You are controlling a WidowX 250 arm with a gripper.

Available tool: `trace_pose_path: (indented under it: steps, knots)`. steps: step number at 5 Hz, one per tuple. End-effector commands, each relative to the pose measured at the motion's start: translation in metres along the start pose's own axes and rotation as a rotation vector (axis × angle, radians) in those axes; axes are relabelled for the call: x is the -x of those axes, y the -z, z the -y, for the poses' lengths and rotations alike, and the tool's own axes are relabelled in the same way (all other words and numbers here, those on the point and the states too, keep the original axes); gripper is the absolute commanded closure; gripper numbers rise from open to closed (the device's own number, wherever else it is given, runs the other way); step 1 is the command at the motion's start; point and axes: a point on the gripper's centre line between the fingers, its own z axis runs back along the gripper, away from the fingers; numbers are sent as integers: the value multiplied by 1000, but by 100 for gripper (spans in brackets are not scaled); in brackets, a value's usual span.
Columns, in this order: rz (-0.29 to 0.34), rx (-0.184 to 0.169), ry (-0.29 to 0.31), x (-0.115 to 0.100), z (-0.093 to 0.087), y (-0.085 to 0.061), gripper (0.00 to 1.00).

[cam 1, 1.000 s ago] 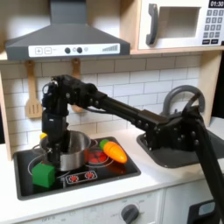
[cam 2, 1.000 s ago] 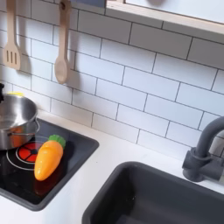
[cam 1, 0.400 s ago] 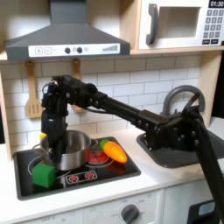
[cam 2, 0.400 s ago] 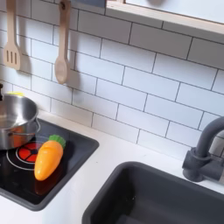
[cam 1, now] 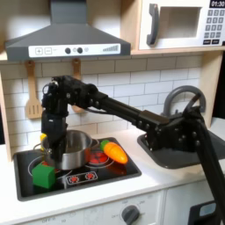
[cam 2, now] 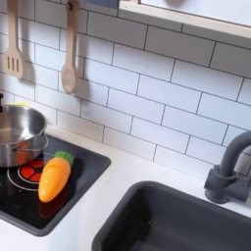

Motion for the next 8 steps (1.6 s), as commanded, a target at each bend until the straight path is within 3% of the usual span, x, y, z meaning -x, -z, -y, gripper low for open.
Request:
trace_pose_path:
  steps: [1,4,8]
  knots:
    - [1,-1,1,1,-3,1,100]
    - [10,-2,37,17,-10,2,100]
    - [17,-6,36,19,-13,2,100]
